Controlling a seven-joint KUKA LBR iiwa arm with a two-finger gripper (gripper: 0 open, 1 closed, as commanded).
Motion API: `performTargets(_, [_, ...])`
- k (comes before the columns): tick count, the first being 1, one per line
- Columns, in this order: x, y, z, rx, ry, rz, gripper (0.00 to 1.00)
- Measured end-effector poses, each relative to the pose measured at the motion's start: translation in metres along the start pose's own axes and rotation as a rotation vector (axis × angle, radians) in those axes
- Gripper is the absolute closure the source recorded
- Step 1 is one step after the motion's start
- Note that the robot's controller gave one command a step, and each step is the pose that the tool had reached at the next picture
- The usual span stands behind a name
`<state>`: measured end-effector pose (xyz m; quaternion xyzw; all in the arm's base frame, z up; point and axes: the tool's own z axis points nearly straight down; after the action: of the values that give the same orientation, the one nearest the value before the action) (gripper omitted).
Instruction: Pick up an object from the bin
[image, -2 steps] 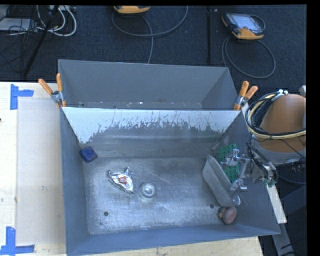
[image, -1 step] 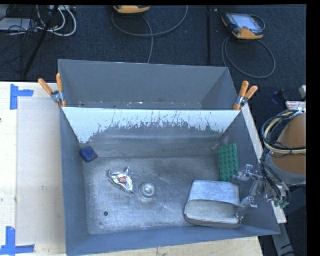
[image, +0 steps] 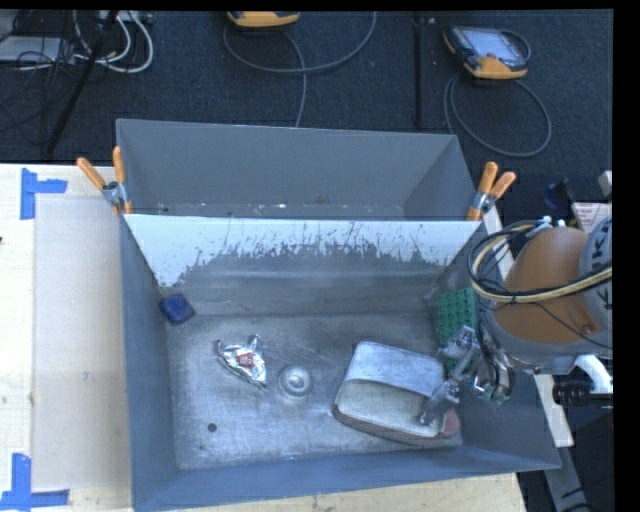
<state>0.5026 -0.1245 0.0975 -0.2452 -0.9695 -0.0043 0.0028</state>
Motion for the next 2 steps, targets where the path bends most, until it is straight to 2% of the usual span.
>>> performTargets(1, [0.009, -0.016, 0.019, -0.007, -0.027, 0.051, 0.00])
performTargets(2, [0.017, -0.006, 0.020, -0.007, -0.037, 0.195, 0.00])
